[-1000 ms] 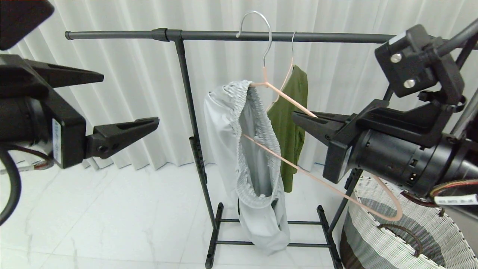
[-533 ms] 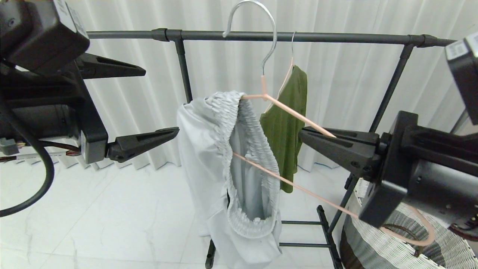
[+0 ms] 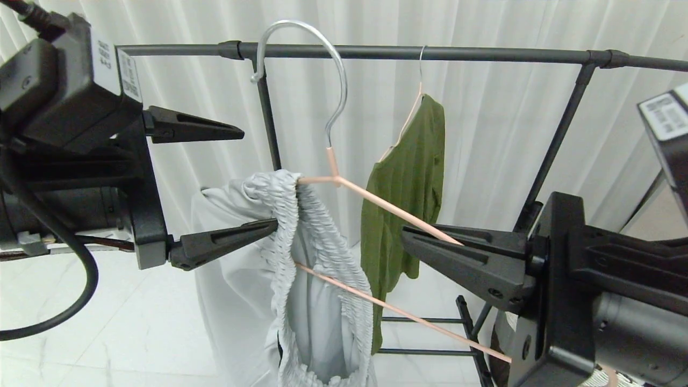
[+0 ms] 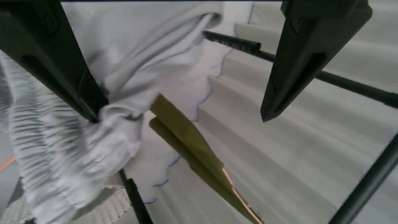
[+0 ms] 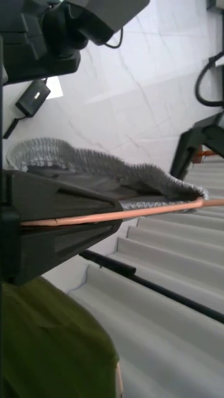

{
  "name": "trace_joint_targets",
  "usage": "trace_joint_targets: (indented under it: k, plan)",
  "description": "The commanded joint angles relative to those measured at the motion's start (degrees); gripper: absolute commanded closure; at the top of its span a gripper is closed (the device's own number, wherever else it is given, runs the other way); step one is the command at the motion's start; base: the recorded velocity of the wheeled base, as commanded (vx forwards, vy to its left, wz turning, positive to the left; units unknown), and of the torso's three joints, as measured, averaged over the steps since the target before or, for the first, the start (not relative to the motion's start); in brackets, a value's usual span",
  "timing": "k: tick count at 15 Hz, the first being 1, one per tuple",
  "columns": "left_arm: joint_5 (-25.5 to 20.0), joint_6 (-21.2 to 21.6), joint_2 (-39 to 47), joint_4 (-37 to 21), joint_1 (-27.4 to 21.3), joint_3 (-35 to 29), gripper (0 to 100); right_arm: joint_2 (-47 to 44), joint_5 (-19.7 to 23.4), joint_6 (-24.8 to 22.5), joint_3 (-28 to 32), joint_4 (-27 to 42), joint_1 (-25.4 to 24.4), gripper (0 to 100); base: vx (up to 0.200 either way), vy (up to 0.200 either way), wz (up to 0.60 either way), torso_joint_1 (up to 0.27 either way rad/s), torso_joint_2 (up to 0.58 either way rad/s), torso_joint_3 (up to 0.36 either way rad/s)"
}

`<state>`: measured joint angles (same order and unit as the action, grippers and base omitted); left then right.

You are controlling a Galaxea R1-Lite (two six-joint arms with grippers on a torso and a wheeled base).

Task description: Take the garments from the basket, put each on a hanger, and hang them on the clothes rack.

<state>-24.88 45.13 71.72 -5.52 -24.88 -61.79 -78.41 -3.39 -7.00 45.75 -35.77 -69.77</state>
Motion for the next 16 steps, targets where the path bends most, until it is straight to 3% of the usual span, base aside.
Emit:
trace_joint_targets:
  k: [1,6,9,10,16]
  plan:
    - [0.01,0.05,-0.35,-0.01,-0.08,0.53,0,-0.69,-0.04,-0.12,0.22,-0.09,-0.55,100,0.000,0.000,0.00,0.000,0.00,0.000]
    - [-0.17,-0.13,-0.26,-0.01,-2.10,2.03,0,-1.57,0.22,-0.12,0.65,-0.09,-5.64,100,0.000,0.000,0.00,0.000,0.00,0.000]
    - [-0.43,-0.13,-0.35,-0.01,-2.19,2.73,0,-2.45,1.46,-0.12,1.89,0.00,-5.91,100,0.000,0.000,0.00,0.000,0.00,0.000]
    - [-0.52,-0.13,-0.35,-0.01,-2.19,2.73,100,-2.45,2.07,-0.21,1.97,0.00,-5.91,100,0.000,0.000,0.00,0.000,0.00,0.000]
    - [-2.01,-0.22,-1.40,-0.01,-2.19,4.67,100,-2.36,2.07,-0.12,2.24,0.00,-5.91,100,0.000,0.000,0.00,0.000,0.00,0.000]
